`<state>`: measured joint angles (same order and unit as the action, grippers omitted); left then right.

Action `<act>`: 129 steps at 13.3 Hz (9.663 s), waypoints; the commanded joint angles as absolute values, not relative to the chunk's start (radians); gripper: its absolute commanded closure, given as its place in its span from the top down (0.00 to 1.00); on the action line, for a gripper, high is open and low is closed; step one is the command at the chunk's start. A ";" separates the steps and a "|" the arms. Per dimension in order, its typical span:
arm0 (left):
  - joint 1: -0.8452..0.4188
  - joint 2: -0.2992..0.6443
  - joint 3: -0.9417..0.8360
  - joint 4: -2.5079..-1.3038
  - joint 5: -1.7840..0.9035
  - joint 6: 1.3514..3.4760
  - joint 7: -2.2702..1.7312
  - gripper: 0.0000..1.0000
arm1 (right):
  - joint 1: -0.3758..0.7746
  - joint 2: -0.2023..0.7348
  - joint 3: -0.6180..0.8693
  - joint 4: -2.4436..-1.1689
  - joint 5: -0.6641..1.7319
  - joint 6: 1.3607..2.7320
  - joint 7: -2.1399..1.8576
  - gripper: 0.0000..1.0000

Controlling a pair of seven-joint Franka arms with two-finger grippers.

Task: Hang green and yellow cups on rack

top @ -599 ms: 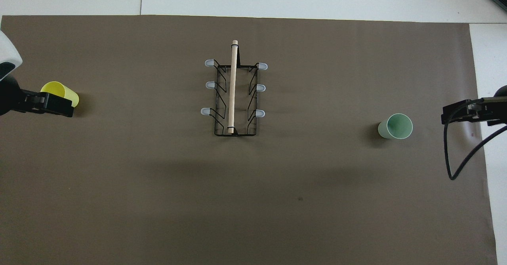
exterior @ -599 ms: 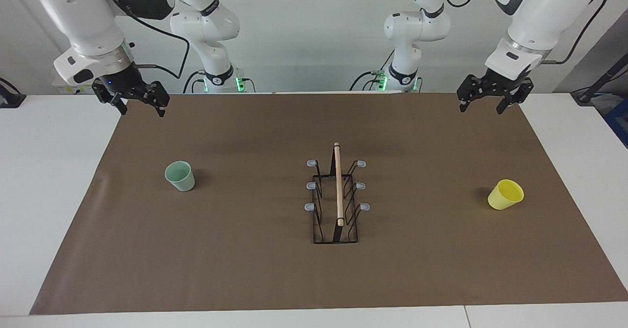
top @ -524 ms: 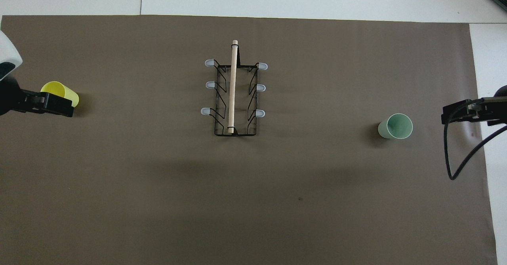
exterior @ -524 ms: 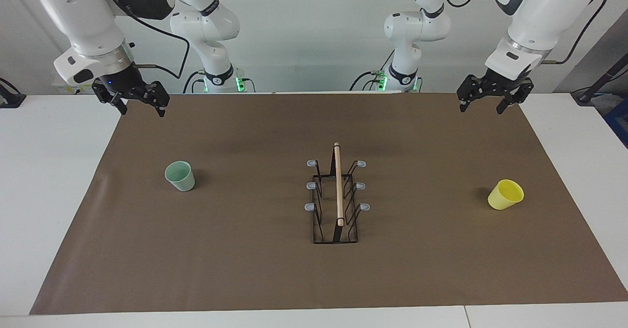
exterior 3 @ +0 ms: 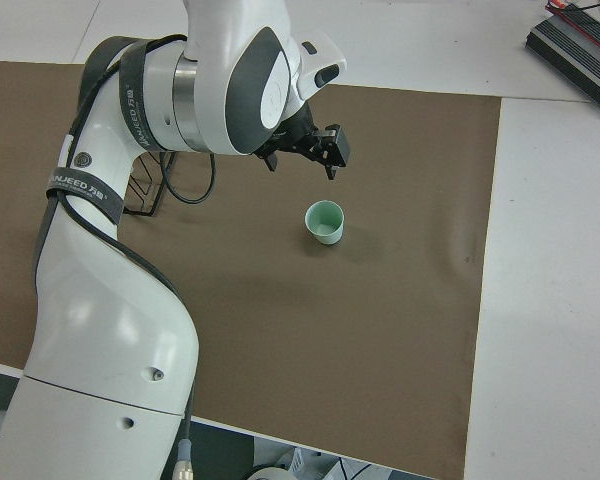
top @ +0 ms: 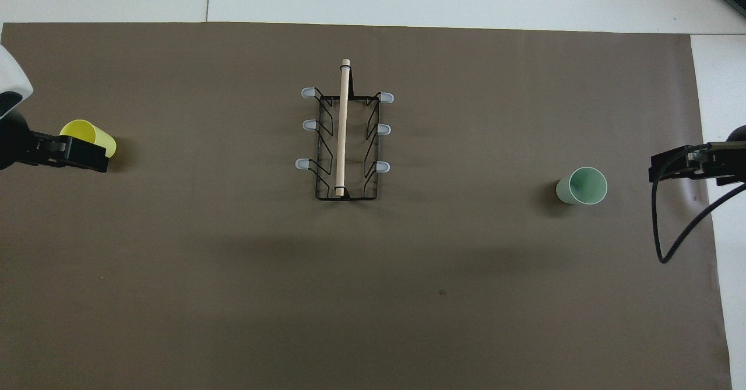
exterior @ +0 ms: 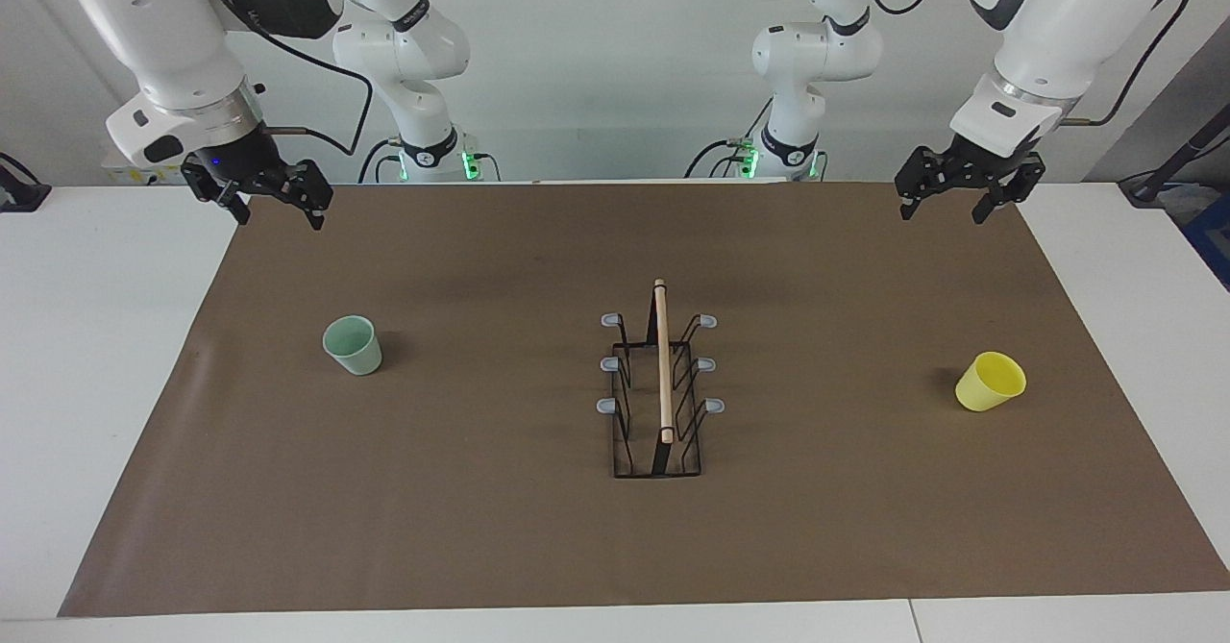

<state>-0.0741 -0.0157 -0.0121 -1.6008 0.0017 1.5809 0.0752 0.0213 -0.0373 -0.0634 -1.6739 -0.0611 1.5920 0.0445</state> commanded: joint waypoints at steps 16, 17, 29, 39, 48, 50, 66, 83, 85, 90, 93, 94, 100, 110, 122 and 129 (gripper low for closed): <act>-0.080 -0.026 -0.011 -1.605 0.025 1.569 0.061 1.00 | -0.035 0.265 -0.052 -1.463 -0.063 1.660 0.051 1.00; -0.080 -0.026 -0.011 -1.605 0.025 1.569 0.061 1.00 | -0.029 0.329 -0.051 -1.395 -0.069 1.658 0.049 1.00; -0.080 -0.026 -0.011 -1.605 0.025 1.569 0.061 1.00 | 0.213 0.436 0.015 -1.549 -0.512 1.594 -0.532 1.00; -0.123 -0.029 -0.014 -1.603 0.025 1.568 0.055 1.00 | 0.282 0.399 0.017 -1.770 -0.636 1.647 -0.663 1.00; -0.094 -0.005 0.026 -1.572 -0.050 1.580 0.061 1.00 | 0.331 0.388 0.020 -1.939 -0.796 1.752 -0.653 1.00; -0.092 0.035 0.046 -1.537 -0.054 1.575 0.061 1.00 | 0.344 0.391 0.020 -1.973 -0.860 1.773 -0.657 1.00; -0.061 0.630 0.380 -1.161 -0.290 1.693 -0.155 1.00 | 0.316 0.382 0.018 -2.112 -1.207 1.822 -0.631 1.00; -0.075 0.476 0.456 -1.753 -0.578 2.191 -0.873 1.00 | 0.319 0.354 0.020 -1.737 -0.712 1.697 -0.704 0.00; -0.049 0.479 0.465 -1.724 -0.679 2.097 -0.877 1.00 | 0.305 0.306 0.020 -1.706 -0.620 1.698 -0.703 0.00; 0.044 0.633 0.495 -1.523 -0.802 1.894 -0.877 1.00 | 0.246 0.186 0.018 -1.706 -0.311 1.819 -0.667 0.00; 0.106 0.666 0.483 -1.480 -0.880 1.858 -0.874 1.00 | 0.218 0.134 0.017 -1.710 -0.093 1.929 -0.660 0.00; 0.123 0.670 0.485 -1.489 -0.932 1.855 -0.873 1.00 | 0.213 0.123 0.017 -1.712 -0.030 1.959 -0.657 0.00; 0.203 0.680 0.383 -1.563 -1.132 1.827 -0.859 1.00 | 0.227 0.081 0.018 -1.744 0.355 2.113 -0.669 0.00; 0.169 0.627 0.385 -1.697 -1.259 1.815 -0.830 1.00 | 0.391 -0.067 0.020 -2.121 1.545 2.704 -1.306 0.00; 0.097 0.588 0.387 -1.789 -1.342 1.831 -0.652 1.00 | 0.451 -0.032 0.020 -2.238 2.511 2.554 -2.302 0.00; 0.057 0.583 0.385 -1.789 -1.358 1.882 -0.673 0.71 | 0.476 0.051 0.018 -2.244 2.750 2.393 -2.568 0.00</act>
<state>0.0829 0.6165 0.3784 -1.7465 -1.3375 1.8464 -0.6687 0.4905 0.0441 0.0173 -2.2355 2.6046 2.4337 -2.4501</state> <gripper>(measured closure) 0.035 0.308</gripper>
